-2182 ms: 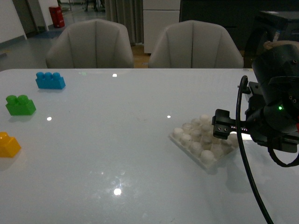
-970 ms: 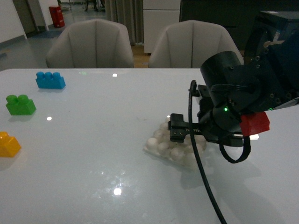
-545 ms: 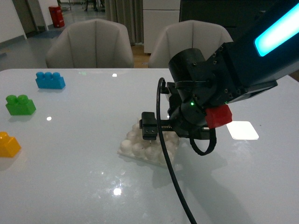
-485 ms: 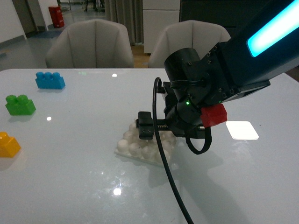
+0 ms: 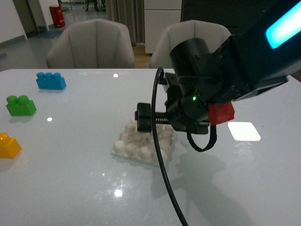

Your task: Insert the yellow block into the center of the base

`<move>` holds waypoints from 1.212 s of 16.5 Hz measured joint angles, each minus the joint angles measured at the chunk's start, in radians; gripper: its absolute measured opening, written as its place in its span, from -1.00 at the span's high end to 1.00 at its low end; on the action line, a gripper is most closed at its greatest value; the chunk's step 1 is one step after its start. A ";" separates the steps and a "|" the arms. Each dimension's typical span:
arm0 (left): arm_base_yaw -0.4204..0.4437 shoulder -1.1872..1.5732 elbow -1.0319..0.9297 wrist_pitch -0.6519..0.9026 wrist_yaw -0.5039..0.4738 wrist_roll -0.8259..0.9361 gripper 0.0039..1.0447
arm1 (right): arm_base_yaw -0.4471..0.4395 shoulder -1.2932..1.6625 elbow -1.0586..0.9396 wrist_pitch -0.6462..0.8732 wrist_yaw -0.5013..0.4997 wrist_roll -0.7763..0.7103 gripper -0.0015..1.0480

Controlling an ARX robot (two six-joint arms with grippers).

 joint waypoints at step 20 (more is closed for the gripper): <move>0.000 0.000 0.000 0.000 0.000 0.000 -0.88 | -0.389 -1.891 -1.526 0.460 0.106 -0.277 0.65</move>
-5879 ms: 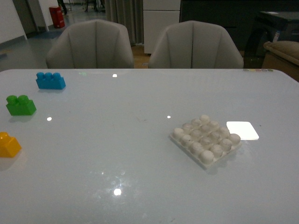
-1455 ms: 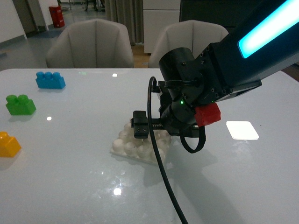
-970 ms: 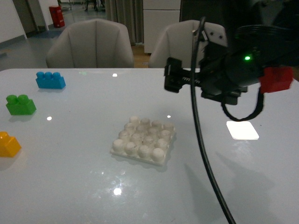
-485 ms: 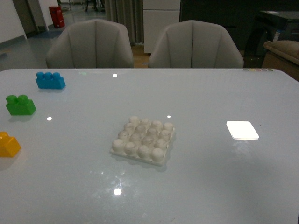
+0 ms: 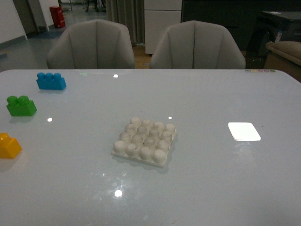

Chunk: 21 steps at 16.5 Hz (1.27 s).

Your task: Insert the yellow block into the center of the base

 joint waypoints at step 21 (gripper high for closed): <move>0.000 0.000 0.000 0.000 0.000 0.000 -0.88 | 0.000 -0.446 0.000 -0.439 0.001 -0.016 0.50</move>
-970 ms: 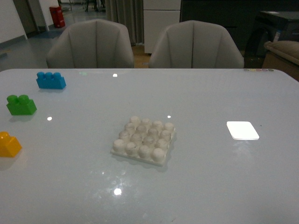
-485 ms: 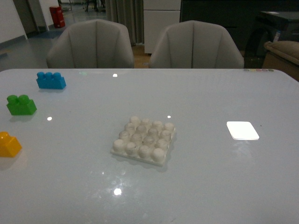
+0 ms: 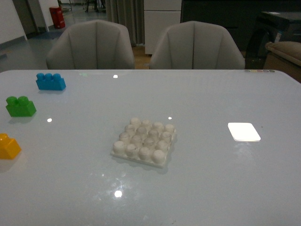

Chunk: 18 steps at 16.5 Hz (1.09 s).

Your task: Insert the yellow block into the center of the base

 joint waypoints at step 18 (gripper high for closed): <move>0.277 1.509 0.706 0.510 0.248 0.112 -0.88 | 0.000 0.000 0.000 0.000 0.000 0.000 -0.87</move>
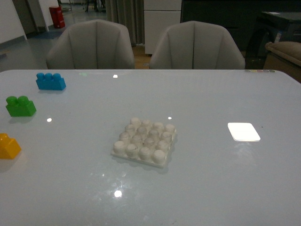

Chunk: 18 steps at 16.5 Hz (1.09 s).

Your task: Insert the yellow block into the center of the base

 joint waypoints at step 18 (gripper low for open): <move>0.117 0.599 0.314 -0.012 0.120 0.119 -0.88 | 0.000 0.000 0.000 0.000 0.000 0.000 -0.87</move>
